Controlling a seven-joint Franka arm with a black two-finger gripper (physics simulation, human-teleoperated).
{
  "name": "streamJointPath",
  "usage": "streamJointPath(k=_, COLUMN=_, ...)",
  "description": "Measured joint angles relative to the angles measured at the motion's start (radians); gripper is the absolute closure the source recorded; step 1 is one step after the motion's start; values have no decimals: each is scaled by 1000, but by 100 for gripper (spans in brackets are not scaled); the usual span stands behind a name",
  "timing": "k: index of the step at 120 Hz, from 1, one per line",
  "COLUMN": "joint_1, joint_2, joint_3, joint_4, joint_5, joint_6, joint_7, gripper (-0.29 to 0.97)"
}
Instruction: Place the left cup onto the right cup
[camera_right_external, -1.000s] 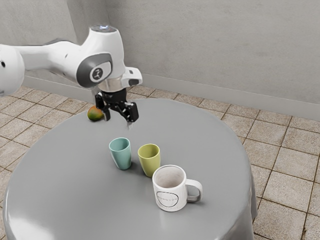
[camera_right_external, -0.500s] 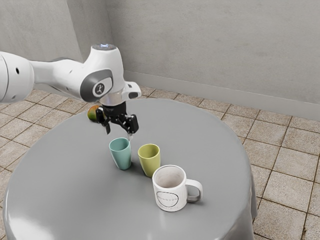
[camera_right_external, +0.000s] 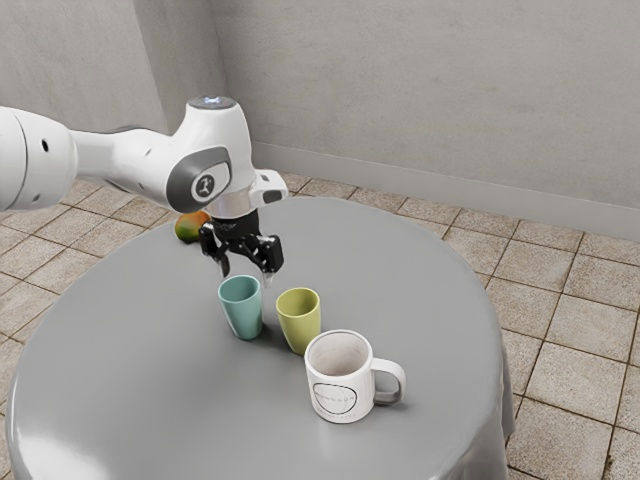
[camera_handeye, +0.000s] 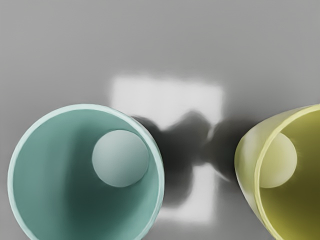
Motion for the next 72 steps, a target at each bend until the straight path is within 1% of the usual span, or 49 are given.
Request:
streamJointPath(k=31, joint_1=2, joint_2=25, joint_3=0, joint_4=0, joint_5=0, joint_6=15, joint_7=-6, gripper=15)
streamJointPath(k=72, joint_1=8, joint_2=59, joint_3=0, joint_4=2, joint_5=2, joint_6=44, joint_7=-7, gripper=17)
